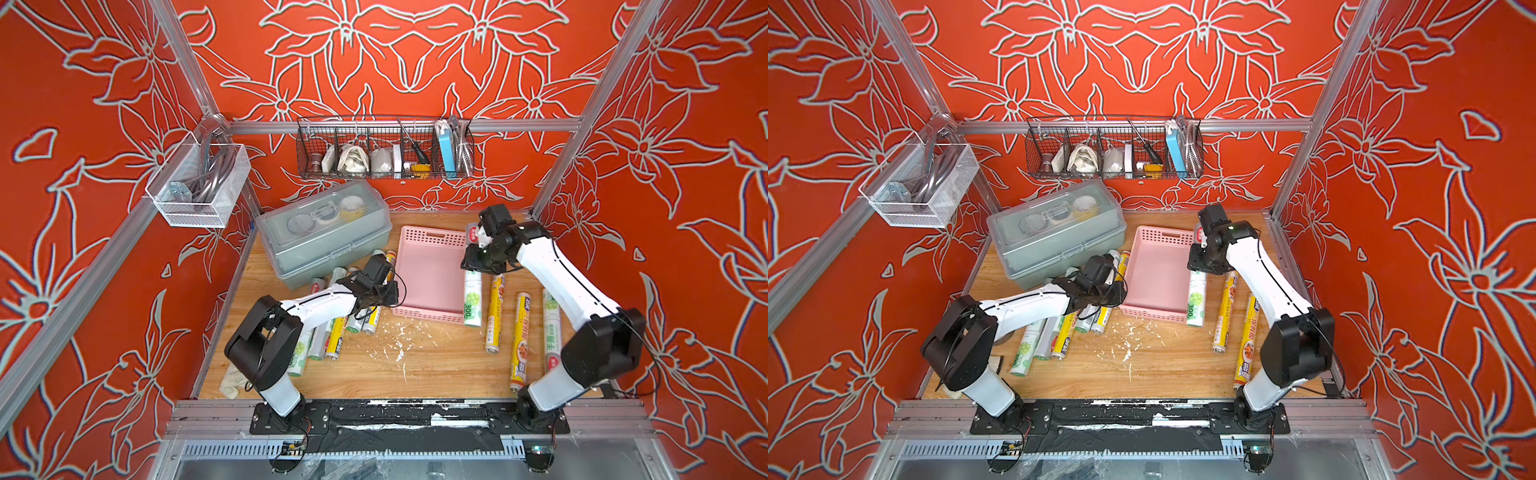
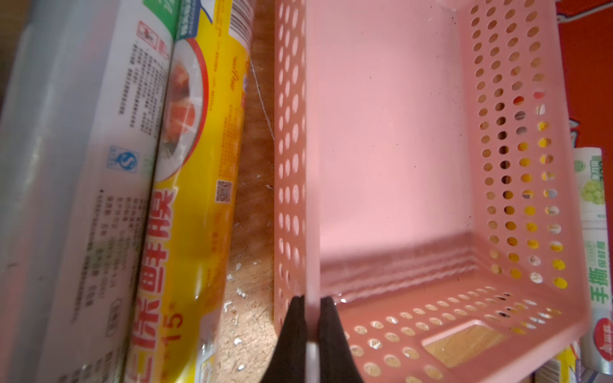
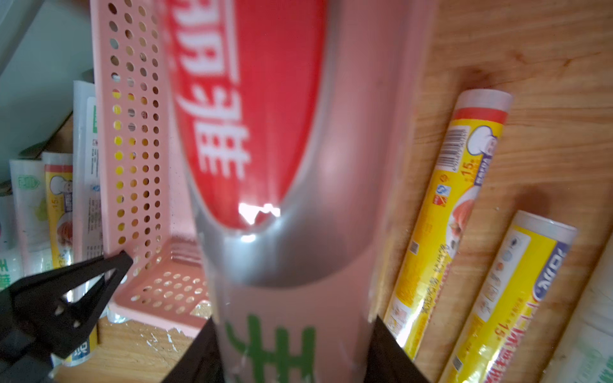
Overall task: Put the plastic wrap into the basket
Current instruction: Place the plastic wrap in the basket.
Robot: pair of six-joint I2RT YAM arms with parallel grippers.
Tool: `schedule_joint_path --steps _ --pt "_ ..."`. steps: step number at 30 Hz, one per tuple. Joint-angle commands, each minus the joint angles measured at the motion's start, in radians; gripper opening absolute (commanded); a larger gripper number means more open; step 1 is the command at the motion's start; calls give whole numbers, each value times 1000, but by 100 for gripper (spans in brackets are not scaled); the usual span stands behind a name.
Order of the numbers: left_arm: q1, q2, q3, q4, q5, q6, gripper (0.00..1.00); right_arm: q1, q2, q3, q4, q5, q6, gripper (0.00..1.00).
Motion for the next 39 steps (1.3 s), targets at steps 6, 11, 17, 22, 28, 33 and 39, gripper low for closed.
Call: schedule_joint_path --steps 6,11,17,22,28,33,39 --pt "-24 -83 -68 -45 -20 -9 3 23 157 166 38 -19 42 43" --pt "-71 -150 -73 -99 -67 -44 6 36 222 176 47 -17 46 43" --pt "-80 -220 -106 -121 -114 -49 7 41 204 59 97 -21 67 43" --pt "-83 -211 -108 -121 -125 -57 7 45 167 -37 106 -31 87 43" --pt "-87 -206 -135 -90 -143 -79 7 53 109 -130 141 -47 123 43" --pt "-98 -201 -136 -82 -153 -80 8 63 161 -117 118 -44 112 43" --pt "-105 -183 -138 -71 -165 -77 10 78 209 -116 110 1 113 45"
